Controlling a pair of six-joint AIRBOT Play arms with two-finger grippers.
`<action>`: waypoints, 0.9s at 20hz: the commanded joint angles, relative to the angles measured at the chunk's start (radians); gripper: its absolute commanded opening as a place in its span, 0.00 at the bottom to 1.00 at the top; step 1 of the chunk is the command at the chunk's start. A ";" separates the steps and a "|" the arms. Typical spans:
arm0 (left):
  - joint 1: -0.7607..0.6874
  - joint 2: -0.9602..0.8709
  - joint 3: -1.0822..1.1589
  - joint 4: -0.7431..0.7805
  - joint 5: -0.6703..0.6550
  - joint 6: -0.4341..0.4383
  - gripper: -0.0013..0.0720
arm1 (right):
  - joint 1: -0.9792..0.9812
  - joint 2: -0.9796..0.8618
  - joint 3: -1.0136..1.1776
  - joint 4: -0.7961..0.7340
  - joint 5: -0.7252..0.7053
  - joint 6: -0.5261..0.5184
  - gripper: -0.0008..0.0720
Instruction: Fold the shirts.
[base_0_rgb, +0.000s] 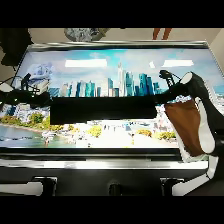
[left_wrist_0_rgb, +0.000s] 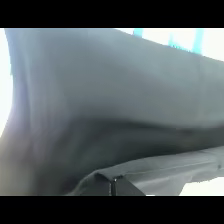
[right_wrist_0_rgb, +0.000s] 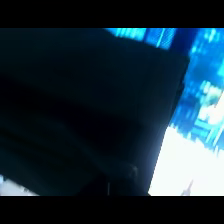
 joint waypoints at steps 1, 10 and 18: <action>-0.033 -0.237 0.205 -0.009 -0.085 -0.039 0.05 | 0.018 -0.138 0.109 -0.003 0.001 0.082 0.08; 0.015 -0.200 0.242 -0.010 -0.110 -0.070 0.57 | -0.081 -0.070 0.110 0.006 0.075 0.024 0.87; -0.024 -0.008 0.242 -0.010 -0.111 -0.063 0.56 | -0.045 -0.193 0.110 0.137 0.094 0.045 0.89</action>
